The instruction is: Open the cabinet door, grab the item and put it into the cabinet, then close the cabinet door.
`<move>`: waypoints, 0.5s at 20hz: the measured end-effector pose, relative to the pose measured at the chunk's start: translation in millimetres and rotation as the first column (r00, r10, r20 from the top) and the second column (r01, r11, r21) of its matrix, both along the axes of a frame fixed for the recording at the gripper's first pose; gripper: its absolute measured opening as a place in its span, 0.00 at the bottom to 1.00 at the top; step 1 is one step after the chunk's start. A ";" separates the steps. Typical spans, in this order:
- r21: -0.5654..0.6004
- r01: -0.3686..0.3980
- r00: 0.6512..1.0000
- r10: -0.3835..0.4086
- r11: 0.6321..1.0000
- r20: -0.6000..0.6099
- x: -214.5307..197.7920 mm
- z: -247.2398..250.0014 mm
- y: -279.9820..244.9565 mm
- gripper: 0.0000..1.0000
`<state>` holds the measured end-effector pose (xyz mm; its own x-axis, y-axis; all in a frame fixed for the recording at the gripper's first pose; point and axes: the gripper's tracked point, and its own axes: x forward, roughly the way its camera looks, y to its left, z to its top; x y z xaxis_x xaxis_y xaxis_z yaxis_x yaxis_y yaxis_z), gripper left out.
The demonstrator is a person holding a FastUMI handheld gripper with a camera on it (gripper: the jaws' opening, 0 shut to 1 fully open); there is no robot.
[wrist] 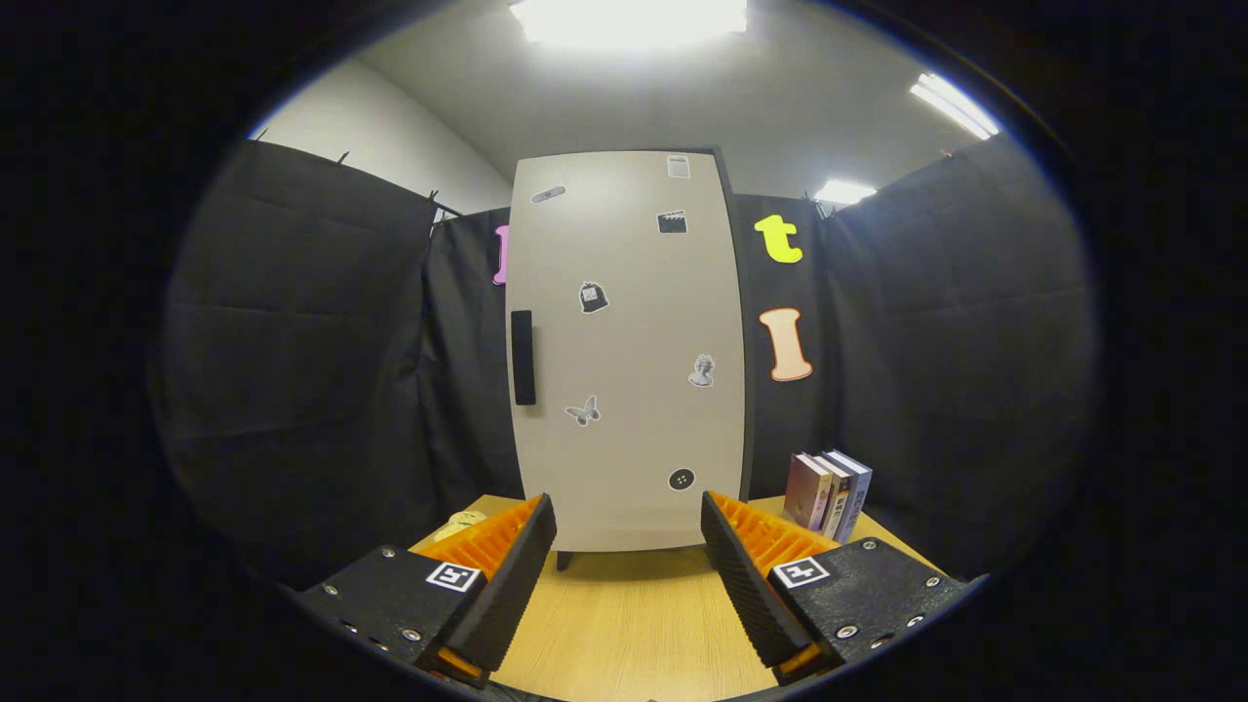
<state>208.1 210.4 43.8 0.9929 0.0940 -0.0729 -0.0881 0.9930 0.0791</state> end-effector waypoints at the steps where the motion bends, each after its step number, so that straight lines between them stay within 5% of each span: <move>1: 0.005 0.001 1.000 -0.001 1.000 0.000 0.8 0.5 0.1 0.93; 10: 0.006 0.008 1.000 -0.008 1.000 0.006 -0.7 2.3 0.4 0.93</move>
